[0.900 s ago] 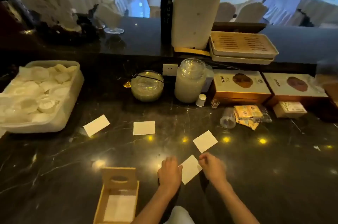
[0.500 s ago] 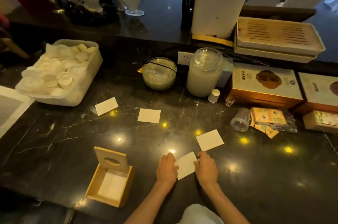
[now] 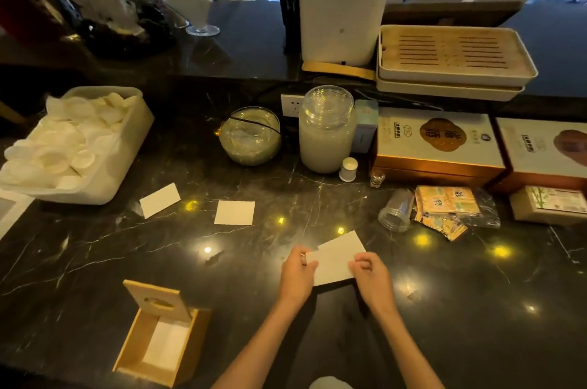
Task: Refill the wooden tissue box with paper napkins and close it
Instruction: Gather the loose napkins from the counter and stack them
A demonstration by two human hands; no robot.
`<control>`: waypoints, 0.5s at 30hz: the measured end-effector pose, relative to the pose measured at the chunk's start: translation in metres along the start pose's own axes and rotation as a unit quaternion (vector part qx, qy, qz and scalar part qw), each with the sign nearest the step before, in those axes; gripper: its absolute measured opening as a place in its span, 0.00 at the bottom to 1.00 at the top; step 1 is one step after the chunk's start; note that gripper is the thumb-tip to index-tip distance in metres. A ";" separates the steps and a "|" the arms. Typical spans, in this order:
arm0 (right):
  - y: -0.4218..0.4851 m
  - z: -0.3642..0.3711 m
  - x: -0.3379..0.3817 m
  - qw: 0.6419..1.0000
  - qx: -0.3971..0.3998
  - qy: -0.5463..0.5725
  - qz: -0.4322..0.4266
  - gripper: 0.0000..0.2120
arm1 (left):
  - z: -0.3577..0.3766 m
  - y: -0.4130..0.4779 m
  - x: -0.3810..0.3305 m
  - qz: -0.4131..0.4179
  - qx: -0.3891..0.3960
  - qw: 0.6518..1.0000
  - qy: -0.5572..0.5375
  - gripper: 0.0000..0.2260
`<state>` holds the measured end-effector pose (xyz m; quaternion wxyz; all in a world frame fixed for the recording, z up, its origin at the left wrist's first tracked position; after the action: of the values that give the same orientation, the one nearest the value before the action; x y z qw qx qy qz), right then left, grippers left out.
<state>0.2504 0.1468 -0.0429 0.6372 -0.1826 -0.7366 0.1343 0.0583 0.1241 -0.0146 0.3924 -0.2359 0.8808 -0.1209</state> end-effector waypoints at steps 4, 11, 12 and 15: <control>0.033 -0.010 0.018 0.996 -0.030 -0.076 -0.040 0.06 | 0.022 0.025 -0.028 -0.032 -0.020 0.999 0.030 0.05; 0.054 0.001 0.020 0.978 -0.042 -0.193 -0.061 0.08 | 0.044 0.044 -0.029 -0.033 -0.007 0.983 0.182 0.06; 0.053 0.002 0.018 0.977 -0.047 -0.198 -0.064 0.08 | 0.047 0.045 -0.025 -0.027 -0.003 0.979 0.204 0.07; 0.050 0.002 0.016 0.977 -0.059 -0.193 -0.069 0.08 | 0.051 0.046 -0.020 -0.011 0.004 0.974 0.228 0.05</control>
<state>0.2515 0.1990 -0.0508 0.4789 -0.1392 -0.8631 0.0797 0.0939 0.1723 -0.0540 0.1812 -0.2100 0.9439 -0.1790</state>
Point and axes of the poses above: each hand's wrist, its own y-axis towards the middle knuckle, its own z-axis out of the palm, x = y × z, the point moved 6 cm from there along y, towards the middle knuckle, and after that the axes turned 14 degrees about y, right-handed, at the moved point
